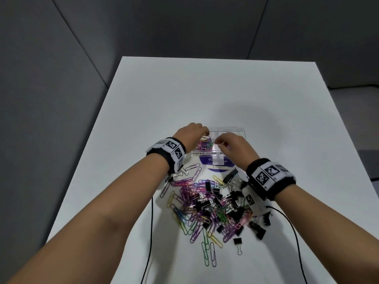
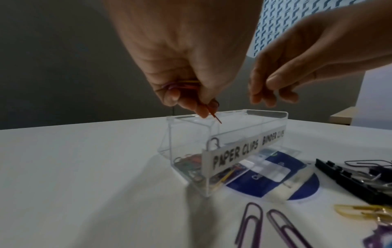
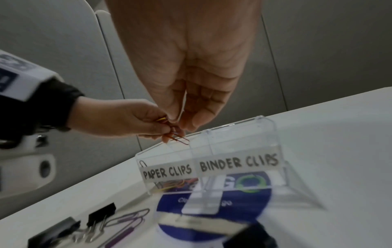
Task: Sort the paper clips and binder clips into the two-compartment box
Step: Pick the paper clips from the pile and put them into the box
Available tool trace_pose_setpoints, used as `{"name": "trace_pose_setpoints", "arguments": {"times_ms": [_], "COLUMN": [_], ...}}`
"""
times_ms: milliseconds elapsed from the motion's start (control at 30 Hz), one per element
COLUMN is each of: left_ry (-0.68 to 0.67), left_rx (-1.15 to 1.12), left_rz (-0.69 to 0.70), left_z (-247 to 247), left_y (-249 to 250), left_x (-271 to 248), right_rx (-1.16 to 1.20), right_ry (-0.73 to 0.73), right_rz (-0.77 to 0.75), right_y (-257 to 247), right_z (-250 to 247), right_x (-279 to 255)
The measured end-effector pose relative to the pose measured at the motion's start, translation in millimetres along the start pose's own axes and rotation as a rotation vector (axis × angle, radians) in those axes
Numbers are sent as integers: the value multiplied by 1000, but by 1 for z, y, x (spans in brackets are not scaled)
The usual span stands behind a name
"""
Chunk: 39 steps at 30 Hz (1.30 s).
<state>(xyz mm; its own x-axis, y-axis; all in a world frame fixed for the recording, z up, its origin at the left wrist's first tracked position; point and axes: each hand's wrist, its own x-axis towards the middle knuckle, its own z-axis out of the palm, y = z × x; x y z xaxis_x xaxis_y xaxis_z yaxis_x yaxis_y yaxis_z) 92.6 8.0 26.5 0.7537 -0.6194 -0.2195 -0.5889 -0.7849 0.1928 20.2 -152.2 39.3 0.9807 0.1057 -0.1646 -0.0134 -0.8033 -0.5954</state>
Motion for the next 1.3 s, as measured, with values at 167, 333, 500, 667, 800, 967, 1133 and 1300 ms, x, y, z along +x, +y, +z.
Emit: {"name": "trace_pose_setpoints", "arguments": {"times_ms": [167,333,500,667,800,967,1133,1300], "left_ry": [-52,101,-115,-122,-94,-189,-230,-260], "left_rx": [3,54,142,-82,-272,-302,-207,-140], "left_rz": [51,195,154,-143,-286,-306,-284,-211], "left_z": [5,10,43,65,71,70,70,65], "left_y": [19,28,27,21,30,44,51,51], "left_x": [10,-11,-42,-54,-56,-59,-62,-66], "right_rx": [-53,-230,-378,-305,-267,-302,-333,-207], "right_ry": [-16,-78,-97,-146,-120,-162,-226,-216], "right_rz": [9,174,360,469,466,421,348,304], "right_y": [22,52,74,83,72,57,49,49], "right_z": [0,2,5,6,16,40,47,38], "right_x": [-30,-50,-62,-69,-72,-68,-66,-67]}}
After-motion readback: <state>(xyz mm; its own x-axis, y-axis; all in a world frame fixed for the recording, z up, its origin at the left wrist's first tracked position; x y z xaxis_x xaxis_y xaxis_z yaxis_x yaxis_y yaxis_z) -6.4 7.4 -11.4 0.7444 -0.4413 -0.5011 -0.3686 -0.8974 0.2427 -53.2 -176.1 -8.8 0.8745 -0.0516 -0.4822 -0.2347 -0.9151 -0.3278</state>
